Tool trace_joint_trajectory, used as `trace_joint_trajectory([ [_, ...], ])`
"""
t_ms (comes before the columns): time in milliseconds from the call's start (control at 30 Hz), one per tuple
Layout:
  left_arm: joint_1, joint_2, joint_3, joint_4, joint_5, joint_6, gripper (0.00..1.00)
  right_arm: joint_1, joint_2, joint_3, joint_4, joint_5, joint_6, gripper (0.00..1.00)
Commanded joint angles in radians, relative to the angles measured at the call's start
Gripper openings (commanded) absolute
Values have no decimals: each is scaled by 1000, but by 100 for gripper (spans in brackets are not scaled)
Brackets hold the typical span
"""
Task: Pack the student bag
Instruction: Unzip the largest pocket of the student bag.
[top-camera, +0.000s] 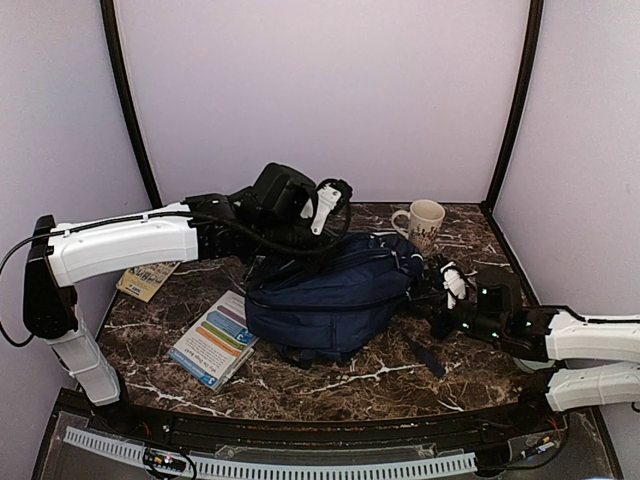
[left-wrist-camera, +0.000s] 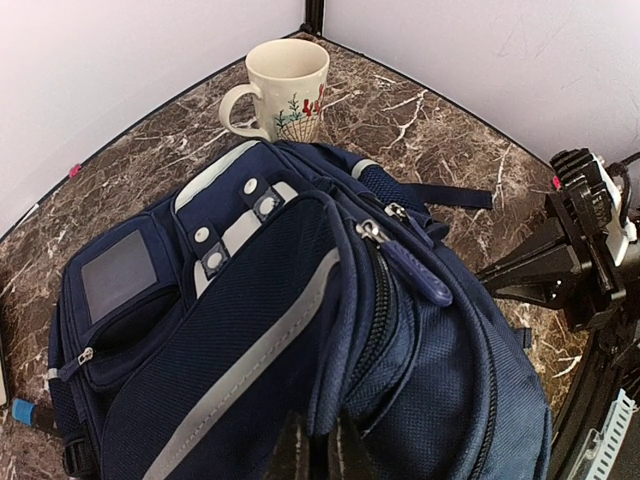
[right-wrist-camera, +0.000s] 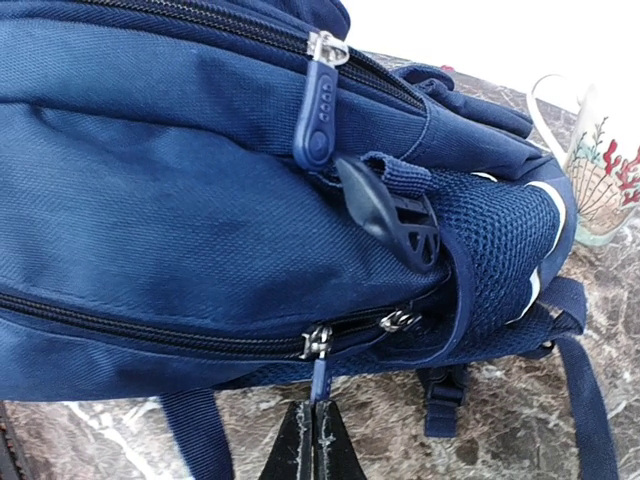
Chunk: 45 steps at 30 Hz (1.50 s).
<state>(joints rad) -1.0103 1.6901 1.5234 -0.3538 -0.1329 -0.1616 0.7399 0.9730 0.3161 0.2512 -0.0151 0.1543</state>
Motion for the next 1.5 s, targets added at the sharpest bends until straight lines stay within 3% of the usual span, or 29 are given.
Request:
trace_joint_trajectory([
  [0, 13, -1, 50, 75, -31, -37, 0, 24, -35, 41, -40, -119, 52, 0],
  [300, 13, 46, 86, 61, -38, -38, 0, 71, -94, 93, -138, -150, 116, 0],
  [367, 13, 42, 81, 64, -43, -34, 0, 72, -110, 98, -170, -95, 147, 0],
  [467, 13, 24, 60, 69, -46, -18, 0, 72, -125, 117, -261, 109, 218, 2],
  [500, 13, 16, 53, 71, -45, -12, 0, 57, -122, 130, -306, 84, 245, 19],
  [567, 13, -3, 39, 67, -45, -9, 0, -17, -74, 153, -333, -84, 214, 43],
  [633, 13, -23, 22, 67, -42, -4, 0, -55, -9, 191, -391, -66, 224, 53],
  [767, 13, -49, 1, 61, -46, -2, 0, -94, 63, 214, -392, -107, 184, 55],
  [900, 13, -63, -2, 54, -51, -11, 0, -100, 31, 150, -299, -18, 128, 56],
  [1033, 13, -77, -5, 55, -43, -19, 0, -116, -45, 59, -113, -165, 23, 54],
  [1133, 13, -85, -5, 48, -38, -20, 0, -123, -58, 39, -63, -158, -19, 54],
  [1467, 13, -97, -5, 32, -25, -20, 0, -206, 96, -3, 135, -329, -101, 53],
])
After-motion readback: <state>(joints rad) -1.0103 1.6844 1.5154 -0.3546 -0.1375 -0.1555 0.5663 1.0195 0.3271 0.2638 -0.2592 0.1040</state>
